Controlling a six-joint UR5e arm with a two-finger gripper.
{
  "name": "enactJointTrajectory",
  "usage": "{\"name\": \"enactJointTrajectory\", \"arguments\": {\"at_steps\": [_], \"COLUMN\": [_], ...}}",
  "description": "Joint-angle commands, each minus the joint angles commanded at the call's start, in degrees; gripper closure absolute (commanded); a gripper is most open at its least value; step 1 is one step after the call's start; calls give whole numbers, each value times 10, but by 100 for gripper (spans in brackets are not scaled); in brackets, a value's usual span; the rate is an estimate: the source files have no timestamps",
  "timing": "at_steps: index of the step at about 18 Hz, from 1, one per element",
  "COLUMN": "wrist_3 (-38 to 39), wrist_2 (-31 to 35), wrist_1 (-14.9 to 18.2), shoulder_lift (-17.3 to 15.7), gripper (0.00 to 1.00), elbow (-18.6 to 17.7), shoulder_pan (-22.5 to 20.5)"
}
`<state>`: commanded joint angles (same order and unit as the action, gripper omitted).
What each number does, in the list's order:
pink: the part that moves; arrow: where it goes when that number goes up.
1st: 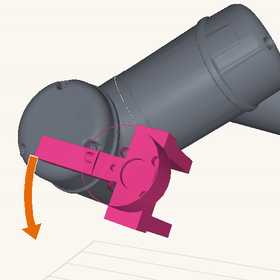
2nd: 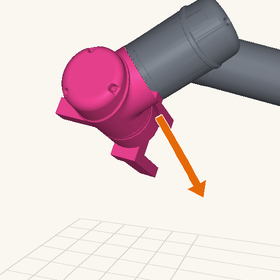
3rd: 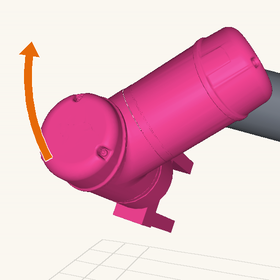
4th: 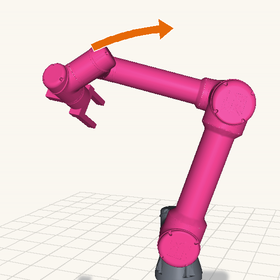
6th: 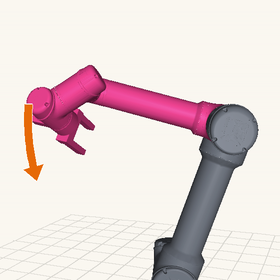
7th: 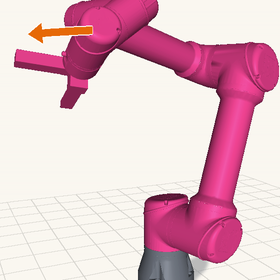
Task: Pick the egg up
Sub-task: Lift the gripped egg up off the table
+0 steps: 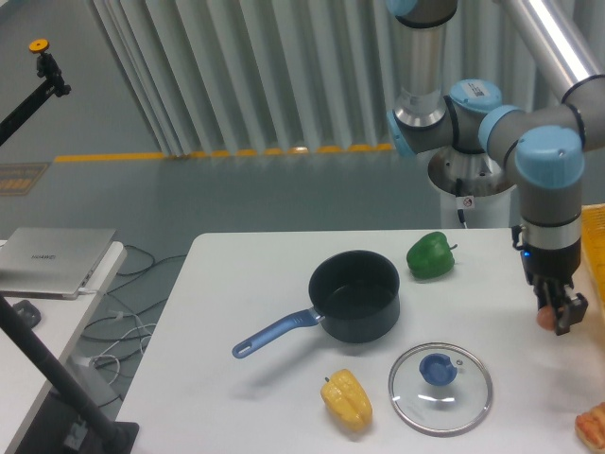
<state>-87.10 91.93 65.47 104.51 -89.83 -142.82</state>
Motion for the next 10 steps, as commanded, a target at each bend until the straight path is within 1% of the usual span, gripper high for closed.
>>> {"name": "enactJointTrajectory", "arguments": {"at_steps": [4,10], "wrist_3": [-4,-4], "wrist_2": [-1,-3], "wrist_1": [16,16], "shoulder_lift": [-1,1], "gripper": [65,65], "elbow": [6,6], "shoulder_pan": [-14,-19]}}
